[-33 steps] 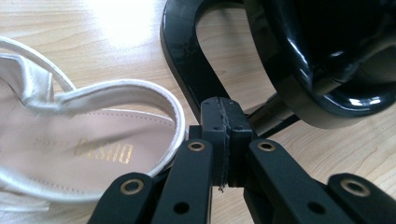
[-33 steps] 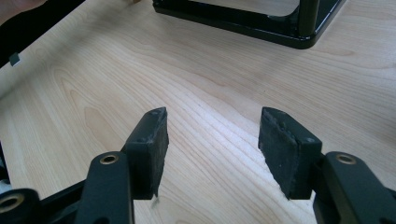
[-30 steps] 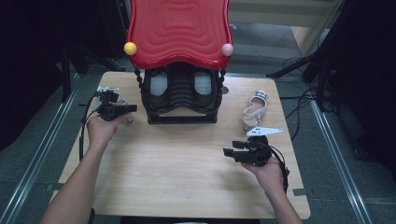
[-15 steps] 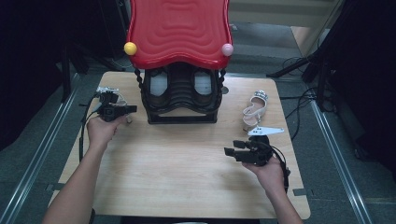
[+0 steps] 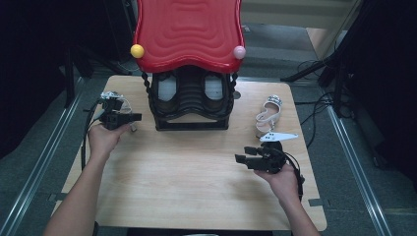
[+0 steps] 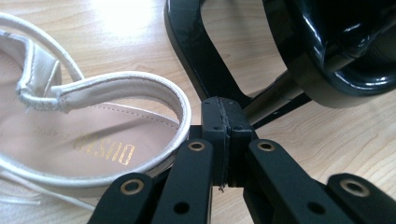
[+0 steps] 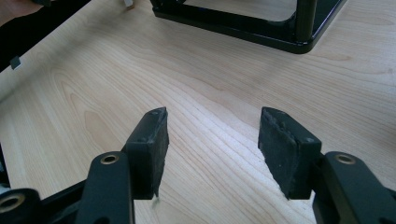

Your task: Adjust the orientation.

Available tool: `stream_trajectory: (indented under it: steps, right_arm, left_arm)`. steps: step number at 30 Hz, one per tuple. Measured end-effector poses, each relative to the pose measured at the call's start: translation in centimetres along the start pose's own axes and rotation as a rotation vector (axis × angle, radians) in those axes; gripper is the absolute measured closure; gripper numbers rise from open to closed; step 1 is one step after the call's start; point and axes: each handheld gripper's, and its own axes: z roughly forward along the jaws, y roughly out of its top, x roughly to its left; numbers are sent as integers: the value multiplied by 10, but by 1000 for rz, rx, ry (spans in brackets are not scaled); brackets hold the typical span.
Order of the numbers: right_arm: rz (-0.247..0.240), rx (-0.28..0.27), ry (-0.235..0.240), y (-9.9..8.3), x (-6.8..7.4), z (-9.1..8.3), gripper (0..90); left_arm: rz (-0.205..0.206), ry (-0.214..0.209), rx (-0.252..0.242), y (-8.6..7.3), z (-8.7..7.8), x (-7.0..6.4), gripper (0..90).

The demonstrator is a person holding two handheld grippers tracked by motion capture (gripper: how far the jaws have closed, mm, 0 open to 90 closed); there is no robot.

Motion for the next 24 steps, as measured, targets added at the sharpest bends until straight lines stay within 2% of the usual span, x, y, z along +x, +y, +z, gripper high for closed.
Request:
stream_trajectory:
  steps: [9, 13, 24]
  right_arm:
    - [-12, -7, 7, 3, 0, 1, 441]
    - [-20, -11, 9, 6, -1, 3, 442]
    - [-28, -2, 19, 12, -2, 11, 443]
  left_arm:
    - [-5, 11, 15, -8, -13, 5, 900]
    - [-29, 11, 13, -13, -20, 10, 900]
    - [-62, 25, 15, -24, -37, 21, 899]
